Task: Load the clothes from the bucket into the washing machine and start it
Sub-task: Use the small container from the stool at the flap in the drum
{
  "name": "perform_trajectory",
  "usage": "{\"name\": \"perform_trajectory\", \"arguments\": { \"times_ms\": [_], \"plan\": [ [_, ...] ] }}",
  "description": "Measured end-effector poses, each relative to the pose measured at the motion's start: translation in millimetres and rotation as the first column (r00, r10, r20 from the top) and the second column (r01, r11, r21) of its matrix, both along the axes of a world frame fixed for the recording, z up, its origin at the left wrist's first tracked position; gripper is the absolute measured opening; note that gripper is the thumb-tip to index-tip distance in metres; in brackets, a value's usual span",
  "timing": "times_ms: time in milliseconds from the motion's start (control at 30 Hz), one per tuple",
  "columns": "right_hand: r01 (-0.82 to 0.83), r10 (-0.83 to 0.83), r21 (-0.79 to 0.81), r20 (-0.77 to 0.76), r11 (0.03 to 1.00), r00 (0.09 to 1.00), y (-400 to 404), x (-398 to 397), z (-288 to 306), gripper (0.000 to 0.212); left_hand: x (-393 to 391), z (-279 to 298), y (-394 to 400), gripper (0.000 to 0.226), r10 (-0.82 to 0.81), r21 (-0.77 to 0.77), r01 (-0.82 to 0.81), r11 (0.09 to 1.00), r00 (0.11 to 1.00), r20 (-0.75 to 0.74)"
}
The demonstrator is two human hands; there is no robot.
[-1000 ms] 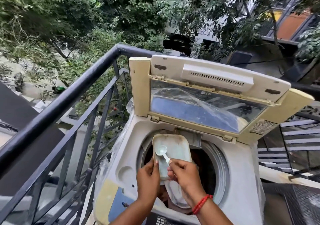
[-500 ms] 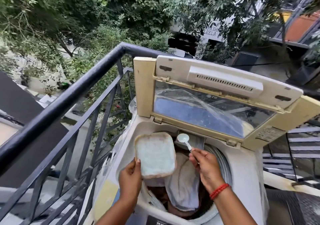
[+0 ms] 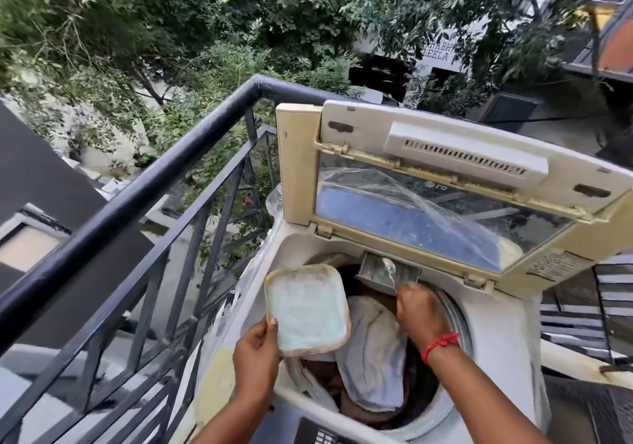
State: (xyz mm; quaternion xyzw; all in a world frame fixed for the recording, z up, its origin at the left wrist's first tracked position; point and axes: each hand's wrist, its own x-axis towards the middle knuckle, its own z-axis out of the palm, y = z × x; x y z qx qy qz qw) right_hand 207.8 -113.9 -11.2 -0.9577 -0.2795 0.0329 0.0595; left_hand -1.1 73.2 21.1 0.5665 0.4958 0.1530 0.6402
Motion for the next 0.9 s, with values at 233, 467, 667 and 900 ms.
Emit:
{"name": "perform_trajectory", "arguments": {
  "times_ms": [233,467,667,900],
  "plan": [
    [-0.045,0.044,0.024,0.038,0.999,0.998,-1,3,5,0.02,3,-12,-3,0.026,-0.035,0.008,0.035,0.999,0.999,-0.025],
    [-0.034,-0.032,0.447,0.139,0.894,0.99,-12,-40,31,0.023,12,-13,-24,0.027,-0.199,-0.001,0.199,0.98,0.977,-0.071],
    [-0.336,0.274,0.17,0.311,0.926,0.91,-27,-91,26,0.043,40,1,-56,0.018,-0.3,-0.063,0.3,0.952,0.954,0.013],
    [-0.105,0.041,0.288,0.222,0.952,0.974,-87,-96,25,0.035,64,-6,-103,0.05,-0.517,-0.004,0.517,0.856,0.856,0.014]
  ]
}}
